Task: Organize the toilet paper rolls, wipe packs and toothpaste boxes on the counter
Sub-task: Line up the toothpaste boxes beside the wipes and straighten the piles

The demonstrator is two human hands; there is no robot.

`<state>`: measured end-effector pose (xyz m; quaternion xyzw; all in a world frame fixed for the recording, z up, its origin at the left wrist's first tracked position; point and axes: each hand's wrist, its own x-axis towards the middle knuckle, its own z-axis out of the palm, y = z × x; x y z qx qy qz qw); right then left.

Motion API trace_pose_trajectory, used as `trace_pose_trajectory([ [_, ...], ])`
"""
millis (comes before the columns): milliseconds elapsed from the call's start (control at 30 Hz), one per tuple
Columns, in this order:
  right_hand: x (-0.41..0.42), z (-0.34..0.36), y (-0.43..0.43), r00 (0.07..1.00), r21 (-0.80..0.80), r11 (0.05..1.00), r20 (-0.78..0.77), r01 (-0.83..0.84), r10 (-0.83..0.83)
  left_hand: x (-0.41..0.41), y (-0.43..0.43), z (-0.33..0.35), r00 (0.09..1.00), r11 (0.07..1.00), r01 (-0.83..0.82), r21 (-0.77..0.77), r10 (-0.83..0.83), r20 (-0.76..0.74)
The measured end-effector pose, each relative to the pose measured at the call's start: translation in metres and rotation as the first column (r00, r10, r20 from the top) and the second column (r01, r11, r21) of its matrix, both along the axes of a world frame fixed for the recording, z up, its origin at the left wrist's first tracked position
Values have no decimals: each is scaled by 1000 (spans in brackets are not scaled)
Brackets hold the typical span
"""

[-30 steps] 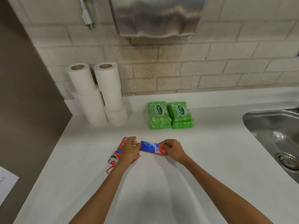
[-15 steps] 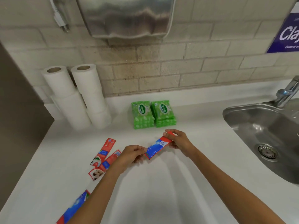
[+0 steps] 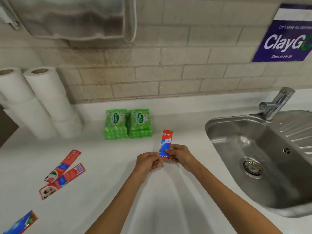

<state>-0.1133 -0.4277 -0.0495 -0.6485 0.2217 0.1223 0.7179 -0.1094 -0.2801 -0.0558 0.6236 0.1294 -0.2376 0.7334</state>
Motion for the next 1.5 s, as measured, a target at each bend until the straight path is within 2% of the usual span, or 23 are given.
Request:
trace_pose_trajectory([
  [67, 10, -2, -19, 1000, -59, 998, 6, 11, -11, 3, -15, 0, 999, 998, 14, 55, -17, 46],
  [167, 32, -7, -40, 1000, -242, 970, 17, 6, -1, 9, -28, 0, 994, 990, 3, 142, -18, 106],
  [267, 57, -14, -54, 997, -451, 892, 43, -31, 57, 13, -31, -3, 989, 979, -9, 206, -22, 147],
  [400, 80, -26, -59, 991, -592, 804, 67, -52, 113, 17, -28, -6, 984, 969, -36, 245, -8, 176],
  [533, 86, -42, -63, 977, -738, 671, 89, -66, 195, 22, -23, -9, 980, 962, -74, 262, 22, 198],
  [600, 83, -47, -66, 944, -838, 538, 100, -90, 313, 22, -20, -10, 976, 958, -87, 272, 28, 215],
  [700, 79, -53, -72, 812, -976, 202, 57, -76, 580, 22, -21, -13, 975, 954, -88, 286, 24, 222],
  [733, 78, -55, -74, 770, -989, 123, 18, -80, 638, 23, -22, -14, 975, 953, -87, 291, 21, 223],
  [833, 78, -60, -77, 699, -993, -13, -95, -121, 709, 23, -24, -17, 974, 947, -80, 310, 8, 226],
  [900, 80, -63, -78, 699, -990, -17, -110, -138, 706, 24, -24, -18, 972, 942, -82, 326, 3, 234],
  [1100, 106, -62, -77, 738, -979, 82, -87, -189, 669, 30, -23, -17, 970, 936, -84, 342, -2, 243],
  [1500, 146, -61, -76, 774, -964, 148, -81, -221, 629, 43, -23, -13, 968, 929, -80, 361, -15, 252],
])
